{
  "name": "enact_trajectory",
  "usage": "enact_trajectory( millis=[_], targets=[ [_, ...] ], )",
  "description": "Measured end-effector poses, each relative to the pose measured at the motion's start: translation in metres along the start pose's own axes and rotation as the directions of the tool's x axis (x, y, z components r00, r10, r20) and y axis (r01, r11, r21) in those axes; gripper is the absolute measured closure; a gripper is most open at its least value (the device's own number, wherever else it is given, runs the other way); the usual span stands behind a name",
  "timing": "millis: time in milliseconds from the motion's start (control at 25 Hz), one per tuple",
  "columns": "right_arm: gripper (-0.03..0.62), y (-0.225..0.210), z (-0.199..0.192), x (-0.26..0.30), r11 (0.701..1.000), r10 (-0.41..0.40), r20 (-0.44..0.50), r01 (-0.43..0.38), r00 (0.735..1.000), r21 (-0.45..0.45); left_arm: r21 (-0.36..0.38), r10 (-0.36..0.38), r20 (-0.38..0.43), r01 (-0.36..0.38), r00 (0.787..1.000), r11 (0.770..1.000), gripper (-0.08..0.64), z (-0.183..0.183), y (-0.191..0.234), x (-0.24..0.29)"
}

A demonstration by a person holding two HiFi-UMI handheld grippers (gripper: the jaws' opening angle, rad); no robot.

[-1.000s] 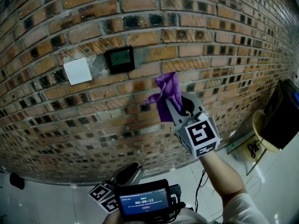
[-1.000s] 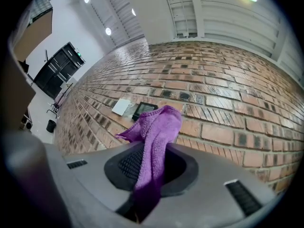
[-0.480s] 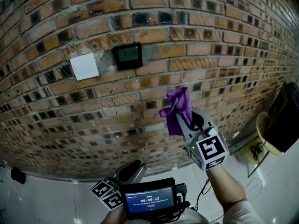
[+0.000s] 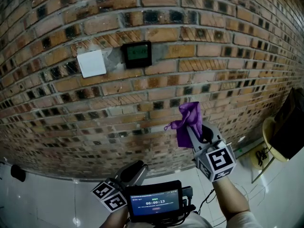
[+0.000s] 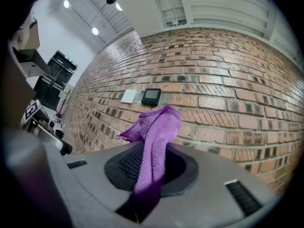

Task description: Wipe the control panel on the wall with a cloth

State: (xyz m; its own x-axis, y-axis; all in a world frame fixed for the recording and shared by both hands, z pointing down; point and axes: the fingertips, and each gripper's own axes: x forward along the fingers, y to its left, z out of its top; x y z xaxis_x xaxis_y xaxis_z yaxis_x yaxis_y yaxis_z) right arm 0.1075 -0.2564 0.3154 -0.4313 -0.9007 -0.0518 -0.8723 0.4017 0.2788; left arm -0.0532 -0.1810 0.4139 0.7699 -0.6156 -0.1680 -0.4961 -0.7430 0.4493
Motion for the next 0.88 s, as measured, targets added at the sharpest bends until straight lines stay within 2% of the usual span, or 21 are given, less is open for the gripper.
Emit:
enact_trajectory(
  millis=[880],
  targets=[
    [0.512,0.024,-0.031,-0.026,0.995,0.047,-0.06,-0.042,0.997,0.085,0.011,0.03,0.015,-0.03,0.999,0.999,0.467,0.013,0.012,-0.003]
  ],
)
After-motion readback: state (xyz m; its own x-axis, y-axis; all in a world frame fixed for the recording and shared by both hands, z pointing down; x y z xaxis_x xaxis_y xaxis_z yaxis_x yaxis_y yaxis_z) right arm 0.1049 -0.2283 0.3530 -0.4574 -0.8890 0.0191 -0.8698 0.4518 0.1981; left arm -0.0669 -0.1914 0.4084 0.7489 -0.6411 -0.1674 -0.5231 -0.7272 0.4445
